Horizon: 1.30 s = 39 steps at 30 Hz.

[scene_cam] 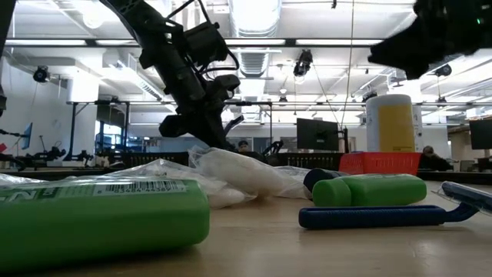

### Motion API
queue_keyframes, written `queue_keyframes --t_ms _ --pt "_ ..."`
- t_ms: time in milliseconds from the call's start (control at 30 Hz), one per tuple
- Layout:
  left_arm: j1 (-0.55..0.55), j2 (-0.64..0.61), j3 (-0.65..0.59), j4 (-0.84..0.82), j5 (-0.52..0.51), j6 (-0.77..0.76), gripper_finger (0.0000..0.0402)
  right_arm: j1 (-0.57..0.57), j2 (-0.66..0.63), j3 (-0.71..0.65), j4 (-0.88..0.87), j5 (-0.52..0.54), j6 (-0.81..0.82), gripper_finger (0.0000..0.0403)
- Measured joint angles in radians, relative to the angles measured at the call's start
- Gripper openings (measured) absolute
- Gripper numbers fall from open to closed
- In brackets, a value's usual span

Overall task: Pick & Place Travel size toiletries
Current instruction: Put the right blue razor into the middle black bin

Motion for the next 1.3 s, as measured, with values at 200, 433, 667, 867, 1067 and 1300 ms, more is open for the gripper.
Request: queue_keyframes --t_ms 200,433,667,867,1067,1300 --pt "0.000 0.000 0.000 0.000 0.000 0.003 0.0047 0.000 -0.105 -0.077 -0.001 0.108 0.002 0.0132" --pt "0.000 0.000 0.000 -0.001 0.000 0.011 0.0047 0.000 -0.141 -0.112 0.000 0.110 0.004 0.0111" --pt "0.000 0.001 0.000 -0.001 0.000 0.011 0.0046 0.000 -0.134 -0.136 -0.002 0.110 0.004 0.0086" --pt "0.000 0.001 0.000 0.000 0.000 0.026 0.0045 0.000 -0.132 -0.140 -0.001 0.110 0.004 0.0064" --pt "0.000 0.002 0.000 -0.003 -0.015 0.030 0.0044 0.000 -0.133 -0.140 -0.001 0.110 0.004 0.0047" --pt "-0.003 0.002 -0.001 0.017 -0.047 0.014 0.0044 0.000 -0.133 -0.140 -0.001 0.109 0.004 0.0035"
